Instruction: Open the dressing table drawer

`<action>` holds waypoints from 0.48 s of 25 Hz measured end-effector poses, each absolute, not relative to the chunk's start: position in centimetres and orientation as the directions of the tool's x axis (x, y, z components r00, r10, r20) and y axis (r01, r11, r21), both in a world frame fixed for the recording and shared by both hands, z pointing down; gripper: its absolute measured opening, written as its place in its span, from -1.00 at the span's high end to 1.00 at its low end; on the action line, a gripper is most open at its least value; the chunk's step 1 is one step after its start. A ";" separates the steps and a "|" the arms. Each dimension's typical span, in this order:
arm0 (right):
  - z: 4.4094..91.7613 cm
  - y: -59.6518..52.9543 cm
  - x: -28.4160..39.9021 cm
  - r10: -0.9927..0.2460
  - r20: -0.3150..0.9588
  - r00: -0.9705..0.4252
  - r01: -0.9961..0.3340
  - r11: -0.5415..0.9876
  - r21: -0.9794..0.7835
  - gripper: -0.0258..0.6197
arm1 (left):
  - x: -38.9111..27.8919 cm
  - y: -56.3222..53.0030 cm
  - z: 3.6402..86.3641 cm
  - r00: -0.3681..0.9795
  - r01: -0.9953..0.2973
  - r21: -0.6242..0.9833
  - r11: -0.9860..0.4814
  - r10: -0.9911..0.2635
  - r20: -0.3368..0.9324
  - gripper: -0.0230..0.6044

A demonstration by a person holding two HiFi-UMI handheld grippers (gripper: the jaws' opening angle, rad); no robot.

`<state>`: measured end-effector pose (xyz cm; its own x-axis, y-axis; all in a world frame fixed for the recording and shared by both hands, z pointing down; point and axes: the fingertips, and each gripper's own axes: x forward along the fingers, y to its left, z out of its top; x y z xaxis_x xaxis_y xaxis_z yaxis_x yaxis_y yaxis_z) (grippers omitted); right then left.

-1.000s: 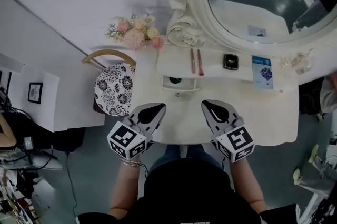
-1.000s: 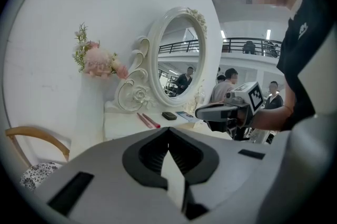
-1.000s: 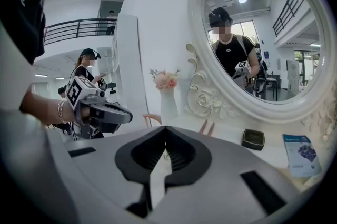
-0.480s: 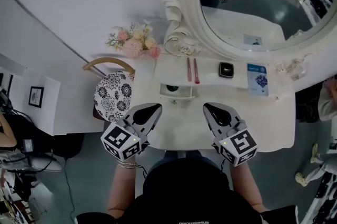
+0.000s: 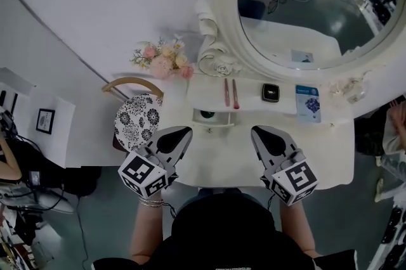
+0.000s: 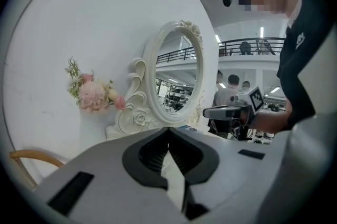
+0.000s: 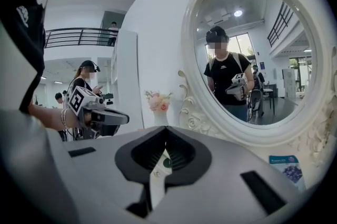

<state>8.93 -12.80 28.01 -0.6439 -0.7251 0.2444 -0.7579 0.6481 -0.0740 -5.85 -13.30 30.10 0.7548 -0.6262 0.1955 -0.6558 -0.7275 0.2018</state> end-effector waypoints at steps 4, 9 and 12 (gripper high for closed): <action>26.8 -13.1 9.3 -0.739 0.217 -0.638 -0.764 0.642 -0.059 0.86 | -6.0 -13.2 29.3 0.755 -0.656 0.183 -0.732 -0.629 0.188 0.88; 25.6 -13.0 9.3 -0.752 0.188 -0.631 -0.770 0.638 -0.032 0.86 | -6.5 -13.1 28.2 0.751 -0.659 0.158 -0.735 -0.636 0.176 0.88; 24.8 -12.6 9.1 -0.752 0.166 -0.638 -0.765 0.644 -0.023 0.86 | -6.7 -13.0 27.8 0.745 -0.667 0.155 -0.729 -0.645 0.172 0.88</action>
